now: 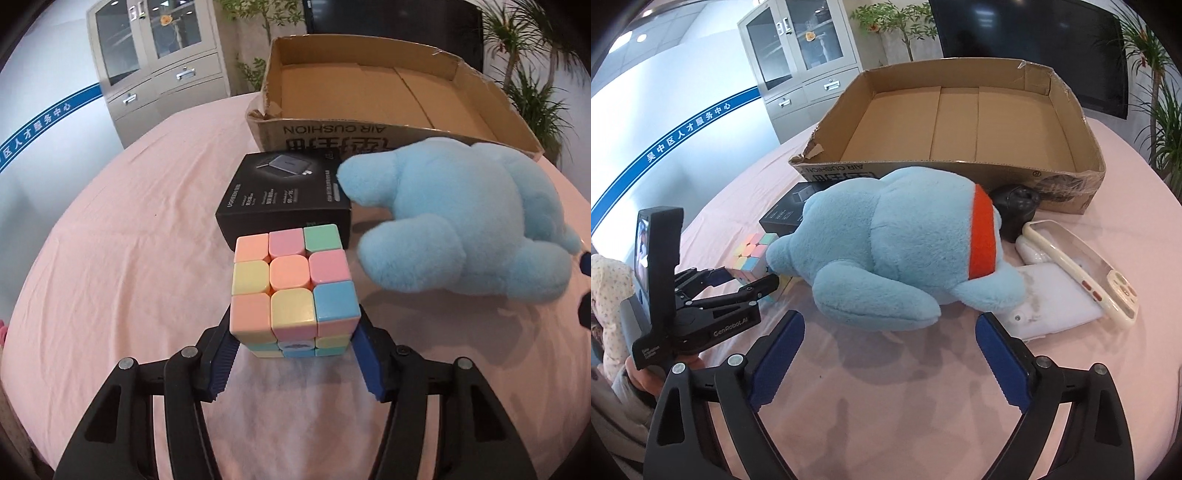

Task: Organize objects
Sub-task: 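Close the left gripper on the pastel Rubik's cube and lift it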

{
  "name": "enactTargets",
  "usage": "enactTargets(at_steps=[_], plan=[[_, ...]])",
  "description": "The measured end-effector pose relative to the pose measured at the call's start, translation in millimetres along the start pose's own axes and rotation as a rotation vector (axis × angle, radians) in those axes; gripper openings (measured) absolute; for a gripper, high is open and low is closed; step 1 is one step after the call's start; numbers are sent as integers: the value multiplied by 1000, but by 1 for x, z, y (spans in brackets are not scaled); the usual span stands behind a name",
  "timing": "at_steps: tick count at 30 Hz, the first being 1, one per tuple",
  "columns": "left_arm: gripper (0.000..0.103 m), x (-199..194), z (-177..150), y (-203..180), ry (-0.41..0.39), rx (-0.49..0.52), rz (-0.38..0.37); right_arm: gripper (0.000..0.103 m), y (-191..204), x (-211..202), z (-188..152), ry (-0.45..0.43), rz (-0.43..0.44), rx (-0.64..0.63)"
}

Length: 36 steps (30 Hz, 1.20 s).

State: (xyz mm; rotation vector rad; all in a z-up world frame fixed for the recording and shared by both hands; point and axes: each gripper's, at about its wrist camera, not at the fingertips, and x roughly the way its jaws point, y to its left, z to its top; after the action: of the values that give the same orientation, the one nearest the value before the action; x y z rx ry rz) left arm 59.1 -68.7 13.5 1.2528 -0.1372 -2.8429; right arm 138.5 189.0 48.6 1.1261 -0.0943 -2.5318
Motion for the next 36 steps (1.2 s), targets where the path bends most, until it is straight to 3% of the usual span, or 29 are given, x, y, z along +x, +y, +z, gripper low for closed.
enactTargets(at_steps=[5,12,19,24,25,26,28,36], plan=[[56,-29,-30,-17,-36,133,-94,94,-7,-8,-10,13,49,1],[55,-61,-50,-68,-47,305,-292,94,-23,-25,-32,30,98,34],[55,-83,-62,-126,-73,531,-487,94,-9,-34,-49,55,193,-60],[56,-85,-56,-146,-80,595,-498,91,6,-26,-54,80,198,-123],[56,-84,-55,-146,-77,591,-502,86,8,-22,-55,89,196,-134],[56,-84,-54,-145,-73,586,-504,72,9,-19,-56,99,193,-139],[58,-84,-55,-142,-77,579,-493,63,9,-12,-58,130,209,-134],[60,-78,-61,-131,-48,540,-479,62,13,-6,-59,125,190,-153]])
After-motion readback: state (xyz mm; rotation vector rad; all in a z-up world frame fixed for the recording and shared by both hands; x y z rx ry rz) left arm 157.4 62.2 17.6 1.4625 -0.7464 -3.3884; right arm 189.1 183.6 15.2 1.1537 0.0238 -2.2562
